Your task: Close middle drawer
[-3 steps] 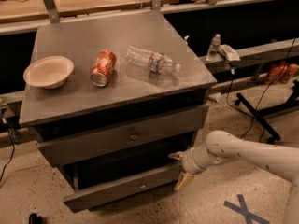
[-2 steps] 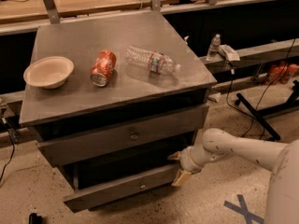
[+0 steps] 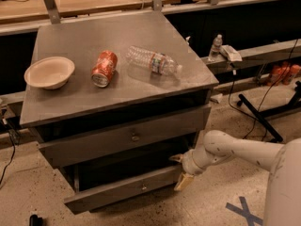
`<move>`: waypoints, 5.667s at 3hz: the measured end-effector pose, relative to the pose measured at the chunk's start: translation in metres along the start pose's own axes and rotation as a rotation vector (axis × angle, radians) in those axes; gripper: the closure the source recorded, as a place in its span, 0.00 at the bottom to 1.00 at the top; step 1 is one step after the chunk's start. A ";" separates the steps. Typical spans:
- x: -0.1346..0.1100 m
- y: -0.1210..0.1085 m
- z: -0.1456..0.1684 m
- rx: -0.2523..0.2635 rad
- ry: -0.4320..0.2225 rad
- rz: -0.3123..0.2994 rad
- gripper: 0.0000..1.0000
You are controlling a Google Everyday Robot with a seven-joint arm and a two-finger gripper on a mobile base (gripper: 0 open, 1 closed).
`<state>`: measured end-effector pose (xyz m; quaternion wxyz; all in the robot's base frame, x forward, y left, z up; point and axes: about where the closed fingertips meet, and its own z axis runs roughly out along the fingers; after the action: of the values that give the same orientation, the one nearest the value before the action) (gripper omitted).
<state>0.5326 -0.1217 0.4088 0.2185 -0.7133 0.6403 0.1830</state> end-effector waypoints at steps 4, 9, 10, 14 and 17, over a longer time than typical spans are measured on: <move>-0.011 0.077 -0.037 -0.096 0.061 -0.014 0.35; -0.040 -0.035 -0.054 0.079 -0.034 0.013 1.00; -0.020 -0.039 -0.026 0.048 -0.048 0.062 1.00; -0.008 0.006 0.013 -0.072 -0.085 -0.001 1.00; -0.034 0.004 0.001 -0.039 -0.122 -0.107 1.00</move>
Offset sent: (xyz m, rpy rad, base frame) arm -0.0760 -0.0304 0.0257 -0.0956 0.0660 0.0383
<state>0.5245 -0.0932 0.4259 0.2527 -0.7382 0.5830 0.2266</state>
